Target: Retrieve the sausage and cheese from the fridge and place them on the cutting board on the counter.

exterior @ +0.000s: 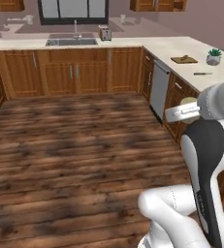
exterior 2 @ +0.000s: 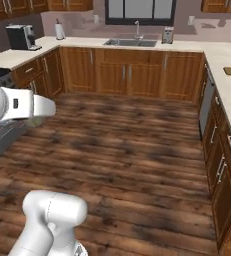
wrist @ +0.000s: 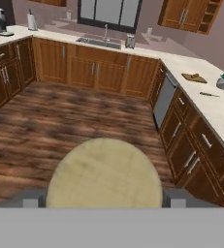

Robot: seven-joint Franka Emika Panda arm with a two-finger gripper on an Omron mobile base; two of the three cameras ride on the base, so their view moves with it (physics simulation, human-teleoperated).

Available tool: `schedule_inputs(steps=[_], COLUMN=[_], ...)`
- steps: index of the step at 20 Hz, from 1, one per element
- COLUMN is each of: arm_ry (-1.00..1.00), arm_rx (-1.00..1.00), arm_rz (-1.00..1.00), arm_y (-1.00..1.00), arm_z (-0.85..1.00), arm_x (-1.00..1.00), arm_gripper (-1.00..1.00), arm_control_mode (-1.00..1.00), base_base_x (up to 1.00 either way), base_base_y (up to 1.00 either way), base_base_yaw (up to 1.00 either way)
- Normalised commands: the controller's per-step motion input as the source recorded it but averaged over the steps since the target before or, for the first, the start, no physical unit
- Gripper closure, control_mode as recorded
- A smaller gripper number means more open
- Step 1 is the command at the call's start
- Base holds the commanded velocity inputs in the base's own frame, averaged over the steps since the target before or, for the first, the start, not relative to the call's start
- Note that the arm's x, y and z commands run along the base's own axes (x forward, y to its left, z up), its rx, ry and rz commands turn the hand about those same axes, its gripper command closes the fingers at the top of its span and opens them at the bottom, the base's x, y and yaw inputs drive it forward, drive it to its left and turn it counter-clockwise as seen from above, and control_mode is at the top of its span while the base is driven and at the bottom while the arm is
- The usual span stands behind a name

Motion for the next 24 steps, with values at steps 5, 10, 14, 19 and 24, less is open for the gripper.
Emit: schedule_inputs(steps=[5,10,14,19,24], arm_ry=[0.00,0.00,0.00,0.00,0.00], arm_rx=[0.00,0.00,0.00,0.00,0.00], arm_rz=[0.00,0.00,0.00,0.00,0.00], arm_y=[0.00,0.00,0.00,0.00,0.00], arm_z=[0.00,0.00,0.00,0.00,0.00], arm_x=[0.00,0.00,0.00,0.00,0.00], arm_gripper=[1.00,1.00,1.00,1.00,1.00], arm_control_mode=[1.00,1.00,1.00,1.00,1.00], base_base_x=[1.00,1.00,1.00,1.00,1.00], base_base_y=[-0.45,0.00,0.00,0.01,0.15], base_base_yaw=[-0.20,-0.06,-0.05,-0.13,-0.19])
